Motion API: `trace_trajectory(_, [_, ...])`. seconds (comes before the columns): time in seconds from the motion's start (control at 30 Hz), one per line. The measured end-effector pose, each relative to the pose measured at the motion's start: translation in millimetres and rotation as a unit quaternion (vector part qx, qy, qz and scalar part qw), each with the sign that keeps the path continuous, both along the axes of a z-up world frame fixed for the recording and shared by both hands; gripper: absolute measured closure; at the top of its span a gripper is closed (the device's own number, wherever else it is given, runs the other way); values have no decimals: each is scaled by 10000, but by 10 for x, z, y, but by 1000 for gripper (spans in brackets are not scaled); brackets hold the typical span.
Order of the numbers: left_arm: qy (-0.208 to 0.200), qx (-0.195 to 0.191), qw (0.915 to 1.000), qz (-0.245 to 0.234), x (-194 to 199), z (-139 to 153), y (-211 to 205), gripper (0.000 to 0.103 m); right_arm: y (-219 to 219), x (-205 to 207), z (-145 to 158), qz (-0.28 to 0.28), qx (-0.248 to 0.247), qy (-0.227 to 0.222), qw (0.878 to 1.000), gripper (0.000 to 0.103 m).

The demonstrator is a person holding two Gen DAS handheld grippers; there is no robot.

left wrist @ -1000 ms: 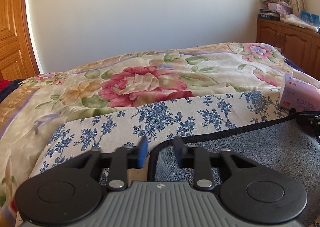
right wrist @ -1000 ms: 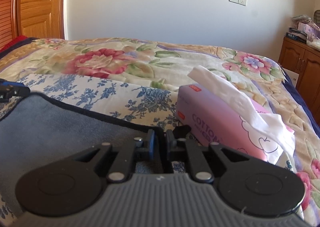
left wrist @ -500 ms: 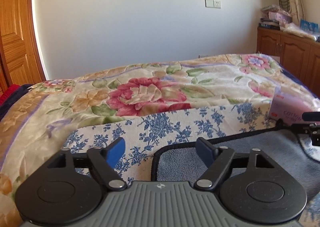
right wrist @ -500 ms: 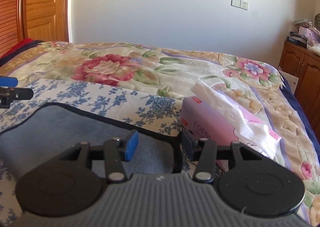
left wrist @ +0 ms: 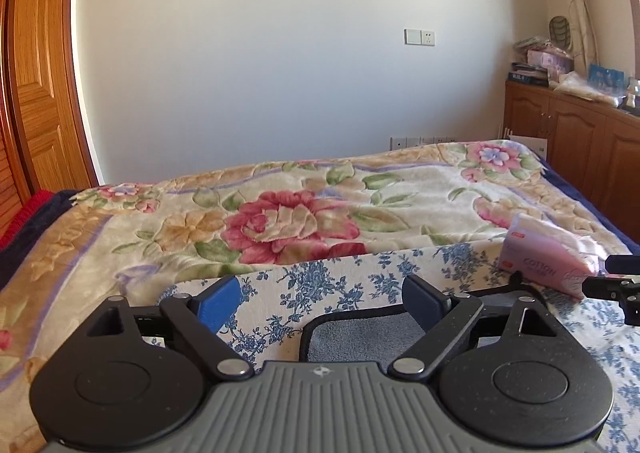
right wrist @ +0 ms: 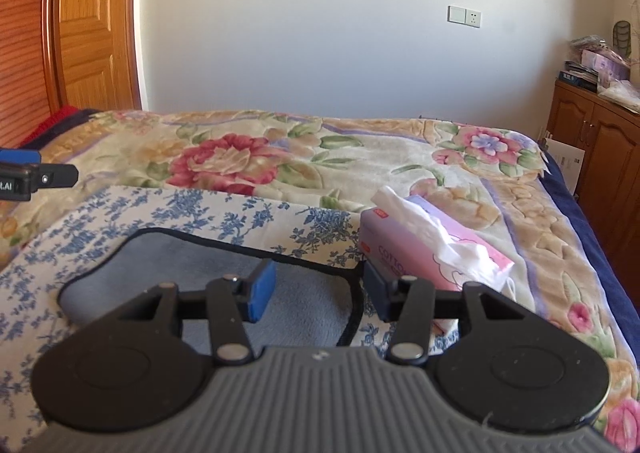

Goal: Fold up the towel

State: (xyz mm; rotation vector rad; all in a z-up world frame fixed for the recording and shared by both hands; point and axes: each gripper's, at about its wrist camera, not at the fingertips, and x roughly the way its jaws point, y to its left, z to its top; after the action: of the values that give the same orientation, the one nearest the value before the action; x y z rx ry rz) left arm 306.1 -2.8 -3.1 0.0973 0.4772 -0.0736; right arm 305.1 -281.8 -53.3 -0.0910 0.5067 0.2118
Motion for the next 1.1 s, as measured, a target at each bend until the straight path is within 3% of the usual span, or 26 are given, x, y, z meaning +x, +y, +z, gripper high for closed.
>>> trace_trajectory(0.7, [-280,175,9992,-222,-920,631,-138,8,-24,-796,420,-11,254,-197,9995,50])
trace_trajectory(1.1, [-567,-7,9979,-299,-1485,905,-267,0,-55,-1241,586,-43,321,-359,9988,25])
